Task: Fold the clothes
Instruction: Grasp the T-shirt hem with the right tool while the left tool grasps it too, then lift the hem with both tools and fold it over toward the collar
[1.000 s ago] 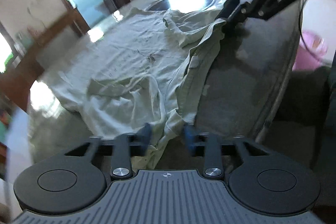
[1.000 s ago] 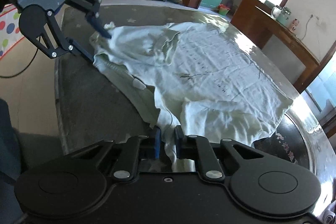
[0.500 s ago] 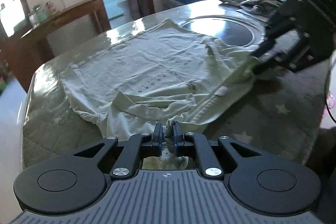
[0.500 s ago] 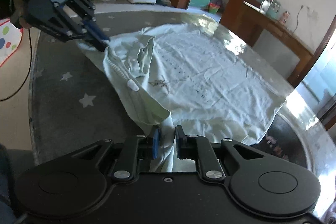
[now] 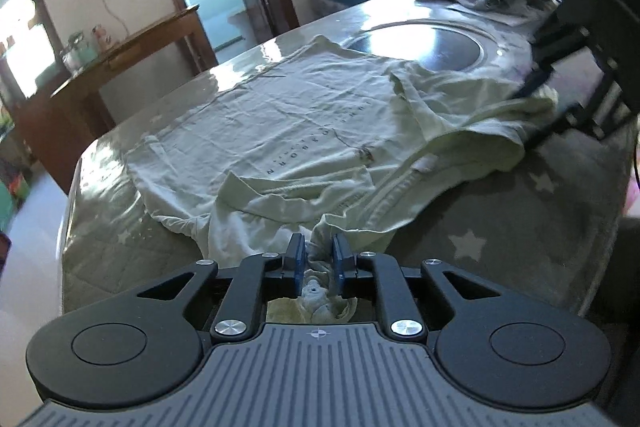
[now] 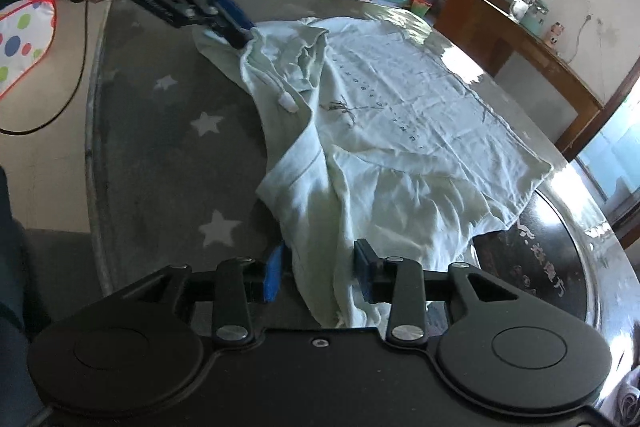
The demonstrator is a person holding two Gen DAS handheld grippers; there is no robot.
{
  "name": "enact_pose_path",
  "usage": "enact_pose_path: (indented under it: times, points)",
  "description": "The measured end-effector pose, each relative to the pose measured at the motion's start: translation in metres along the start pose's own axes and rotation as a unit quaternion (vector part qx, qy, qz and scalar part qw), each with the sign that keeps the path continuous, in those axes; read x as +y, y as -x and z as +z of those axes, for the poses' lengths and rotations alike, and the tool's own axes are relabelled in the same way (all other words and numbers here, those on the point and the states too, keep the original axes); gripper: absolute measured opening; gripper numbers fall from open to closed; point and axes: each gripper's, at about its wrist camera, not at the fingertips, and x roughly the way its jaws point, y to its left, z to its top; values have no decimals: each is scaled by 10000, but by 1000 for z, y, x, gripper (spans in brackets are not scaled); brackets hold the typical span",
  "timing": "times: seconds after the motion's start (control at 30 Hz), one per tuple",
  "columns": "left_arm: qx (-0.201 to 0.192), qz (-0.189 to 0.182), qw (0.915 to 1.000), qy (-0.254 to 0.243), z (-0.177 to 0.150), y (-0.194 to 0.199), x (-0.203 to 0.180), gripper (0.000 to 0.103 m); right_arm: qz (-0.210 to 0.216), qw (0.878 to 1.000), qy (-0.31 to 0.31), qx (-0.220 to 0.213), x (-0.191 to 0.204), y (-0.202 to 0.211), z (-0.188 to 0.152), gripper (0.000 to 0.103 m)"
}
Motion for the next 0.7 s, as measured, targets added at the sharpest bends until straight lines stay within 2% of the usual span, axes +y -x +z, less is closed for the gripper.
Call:
enact_pose_path:
  times: [0.1,0.2,0.37,0.43,0.6,0.7]
  points:
    - [42,55,9996,-289,-3,4,-10,21,-62,9999,-87,-29,-4,-5,0,25]
    - [105,123,9982,-575,-7,4,-20,33,-134,9999,-71,-64,-5,-7,-1,21]
    - [183,148,9968,-770,-12,0,-29,34,-201,9997,-118,-99,-7,-9,-2,16]
    - [206,145,9973,-691,-13,0,-28,18,-232,9995,-146,-128,-6,-8,-3,14]
    - [87,118,9997,-218,-14,15,-19,12,-321,9989,-183,-273,-3,5,-1,8]
    - [-15,126,9998,-175,-15,29,-22,11,-340,9986,-157,-367,2,18,-1,8]
